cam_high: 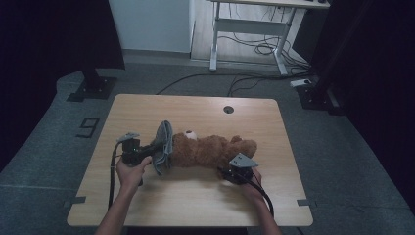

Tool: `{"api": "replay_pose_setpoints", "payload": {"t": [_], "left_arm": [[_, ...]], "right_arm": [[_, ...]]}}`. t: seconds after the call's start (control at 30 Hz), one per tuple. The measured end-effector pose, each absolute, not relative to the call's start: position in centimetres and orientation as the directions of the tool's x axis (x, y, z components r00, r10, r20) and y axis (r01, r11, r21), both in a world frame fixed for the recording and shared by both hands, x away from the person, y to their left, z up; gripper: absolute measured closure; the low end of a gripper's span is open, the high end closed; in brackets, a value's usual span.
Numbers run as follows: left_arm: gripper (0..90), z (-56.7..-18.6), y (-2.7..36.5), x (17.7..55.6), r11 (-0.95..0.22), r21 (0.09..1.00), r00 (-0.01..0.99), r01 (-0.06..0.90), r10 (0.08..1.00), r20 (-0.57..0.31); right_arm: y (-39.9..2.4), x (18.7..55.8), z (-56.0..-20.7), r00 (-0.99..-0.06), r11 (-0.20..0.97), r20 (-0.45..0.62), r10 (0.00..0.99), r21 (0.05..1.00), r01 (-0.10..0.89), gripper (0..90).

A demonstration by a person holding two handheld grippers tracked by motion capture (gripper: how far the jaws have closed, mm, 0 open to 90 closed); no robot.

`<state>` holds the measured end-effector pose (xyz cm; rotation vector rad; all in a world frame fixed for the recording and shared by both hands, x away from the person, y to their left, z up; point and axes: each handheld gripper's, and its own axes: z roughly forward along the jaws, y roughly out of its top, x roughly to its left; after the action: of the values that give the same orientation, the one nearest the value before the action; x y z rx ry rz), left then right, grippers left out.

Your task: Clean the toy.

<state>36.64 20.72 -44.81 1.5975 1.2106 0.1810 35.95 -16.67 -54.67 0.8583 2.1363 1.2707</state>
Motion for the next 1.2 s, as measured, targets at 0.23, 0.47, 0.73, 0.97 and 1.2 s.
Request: {"api": "replay_pose_setpoints", "payload": {"t": [0.23,0.47,0.73,0.97,1.2], "left_arm": [[79.0,-41.9,15.8,37.7,-0.051,0.828,0.551,0.559,0.769,-0.325],[79.0,-45.4,12.9,39.4,-0.136,0.770,0.533,0.624,0.795,-0.292],[79.8,-46.1,12.9,38.1,-0.153,0.784,0.544,0.601,0.797,-0.262],[80.0,-47.0,13.2,36.6,-0.142,0.802,0.562,0.580,0.783,-0.268],[80.1,-47.8,13.5,35.1,-0.137,0.812,0.580,0.567,0.767,-0.276]], "right_arm": [[-16.5,35.8,-54.5,-0.682,0.369,-0.098,0.725,0.890,0.266,45.6],[-16.8,35.5,-54.3,-0.680,0.351,-0.058,0.731,0.886,0.302,36.8],[-19.3,33.9,-53.8,-0.643,0.187,0.133,0.755,0.895,0.404,19.8],[-23.0,32.4,-51.5,-0.581,0.065,0.189,0.791,0.920,0.387,12.7],[-22.3,33.0,-48.9,-0.605,0.068,0.172,0.778,0.933,0.353,13.7]]}}
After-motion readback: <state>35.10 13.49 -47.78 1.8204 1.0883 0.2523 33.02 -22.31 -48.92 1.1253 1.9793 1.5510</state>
